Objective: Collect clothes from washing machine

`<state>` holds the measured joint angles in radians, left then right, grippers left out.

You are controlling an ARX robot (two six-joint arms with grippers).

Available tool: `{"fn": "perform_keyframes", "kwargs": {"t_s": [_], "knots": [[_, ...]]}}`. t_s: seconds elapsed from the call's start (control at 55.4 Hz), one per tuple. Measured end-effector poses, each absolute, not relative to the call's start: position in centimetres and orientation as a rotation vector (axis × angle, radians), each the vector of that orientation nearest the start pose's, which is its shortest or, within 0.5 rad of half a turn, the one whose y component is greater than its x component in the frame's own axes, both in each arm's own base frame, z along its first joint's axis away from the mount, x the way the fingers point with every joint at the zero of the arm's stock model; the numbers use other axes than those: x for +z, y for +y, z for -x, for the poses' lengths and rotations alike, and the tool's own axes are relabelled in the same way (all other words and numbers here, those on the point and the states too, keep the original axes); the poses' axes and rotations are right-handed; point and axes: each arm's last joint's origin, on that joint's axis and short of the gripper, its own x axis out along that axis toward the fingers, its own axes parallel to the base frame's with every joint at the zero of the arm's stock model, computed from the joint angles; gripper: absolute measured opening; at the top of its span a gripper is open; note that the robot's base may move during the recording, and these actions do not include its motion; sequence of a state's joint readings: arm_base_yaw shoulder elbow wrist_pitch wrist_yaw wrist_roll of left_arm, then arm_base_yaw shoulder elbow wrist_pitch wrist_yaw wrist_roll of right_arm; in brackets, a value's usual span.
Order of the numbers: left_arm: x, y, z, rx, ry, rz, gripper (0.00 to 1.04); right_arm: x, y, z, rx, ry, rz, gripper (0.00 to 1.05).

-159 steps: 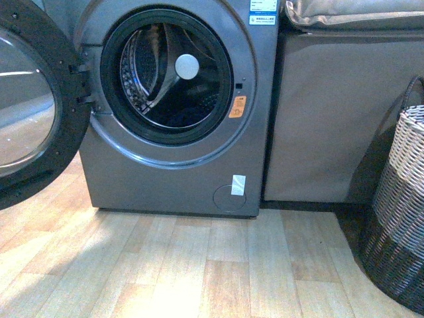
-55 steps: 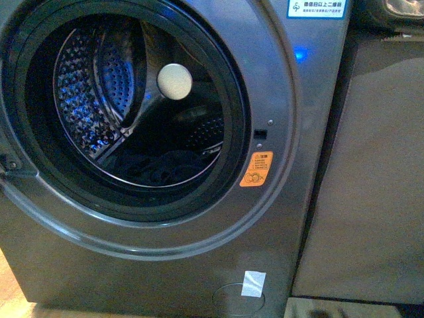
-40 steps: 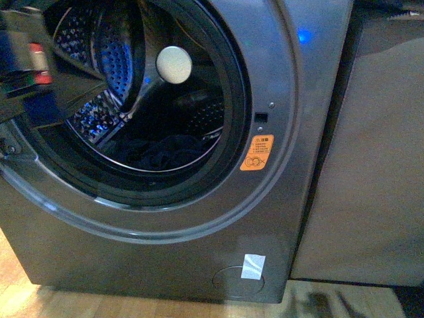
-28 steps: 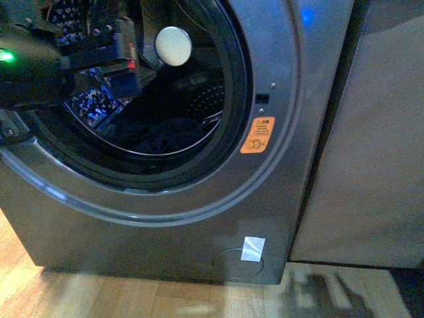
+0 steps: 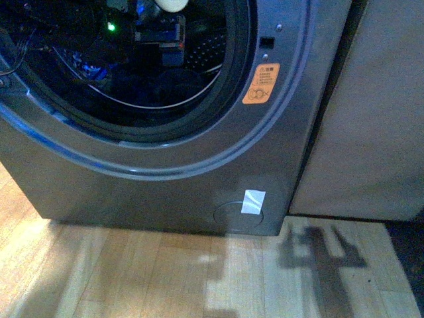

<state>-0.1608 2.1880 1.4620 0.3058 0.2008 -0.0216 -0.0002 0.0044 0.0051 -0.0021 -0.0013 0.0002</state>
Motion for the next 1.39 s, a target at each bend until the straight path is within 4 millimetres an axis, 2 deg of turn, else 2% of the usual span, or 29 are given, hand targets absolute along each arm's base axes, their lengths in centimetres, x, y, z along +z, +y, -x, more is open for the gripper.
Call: {"fn": "perform_keyframes", "kwargs": {"t_s": [0.307, 0.56, 0.885, 1.102, 1.337, 1.391], "knots": [[12.8, -9.2, -52.5, -0.321, 0.484, -0.029, 0.98, 16.5, 0.0, -9.8, 0.001, 0.001, 0.000, 0.97], [11.3, -9.3, -54.9, -0.257, 0.514, -0.079, 0.98, 16.5, 0.0, -9.8, 0.001, 0.001, 0.000, 0.97], [8.4, -8.1, -57.4, -0.164, 0.589, -0.111, 0.98, 16.5, 0.0, -9.8, 0.001, 0.001, 0.000, 0.97], [8.1, -8.1, -58.7, -0.120, 0.629, -0.129, 0.98, 16.5, 0.0, -9.8, 0.001, 0.001, 0.000, 0.97], [8.6, -8.7, -59.5, -0.055, 0.674, -0.202, 0.98, 16.5, 0.0, -9.8, 0.001, 0.001, 0.000, 0.97], [8.6, -9.0, -59.6, -0.052, 0.671, -0.223, 0.91, 16.5, 0.0, -9.8, 0.001, 0.001, 0.000, 0.97]]}}
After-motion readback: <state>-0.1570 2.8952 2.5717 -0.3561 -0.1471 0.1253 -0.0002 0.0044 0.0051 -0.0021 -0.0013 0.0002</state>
